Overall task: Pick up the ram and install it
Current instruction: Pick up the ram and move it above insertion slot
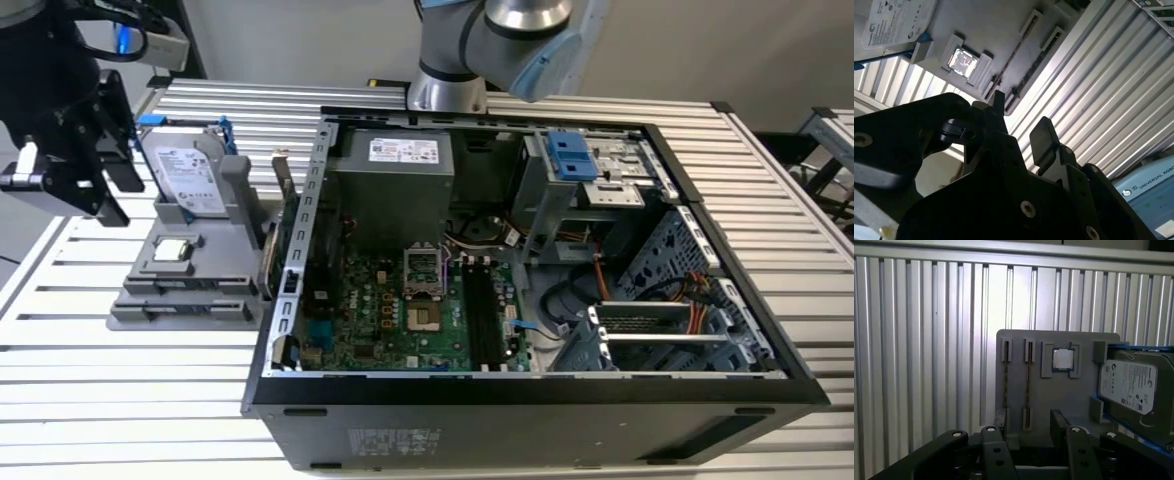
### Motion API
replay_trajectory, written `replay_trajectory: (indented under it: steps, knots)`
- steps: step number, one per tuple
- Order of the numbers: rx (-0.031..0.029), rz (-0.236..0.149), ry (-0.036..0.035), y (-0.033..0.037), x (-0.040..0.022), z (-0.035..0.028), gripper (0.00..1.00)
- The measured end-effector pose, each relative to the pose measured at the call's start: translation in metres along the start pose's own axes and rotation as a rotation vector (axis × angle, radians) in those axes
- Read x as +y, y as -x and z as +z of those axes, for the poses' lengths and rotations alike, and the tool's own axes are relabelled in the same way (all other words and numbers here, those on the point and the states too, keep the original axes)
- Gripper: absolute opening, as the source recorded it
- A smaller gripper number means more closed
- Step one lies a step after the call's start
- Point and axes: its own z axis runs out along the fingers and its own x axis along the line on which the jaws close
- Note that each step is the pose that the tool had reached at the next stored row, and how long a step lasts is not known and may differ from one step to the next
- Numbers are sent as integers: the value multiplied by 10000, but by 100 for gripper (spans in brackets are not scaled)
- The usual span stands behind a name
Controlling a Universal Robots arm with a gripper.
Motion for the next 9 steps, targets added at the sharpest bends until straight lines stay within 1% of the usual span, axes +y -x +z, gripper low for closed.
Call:
replay_trajectory:
  steps: [3,9]
  knots:
    - [1,0,2,-19,0,38,100]
    - [0,1,0,-40,1,134,100]
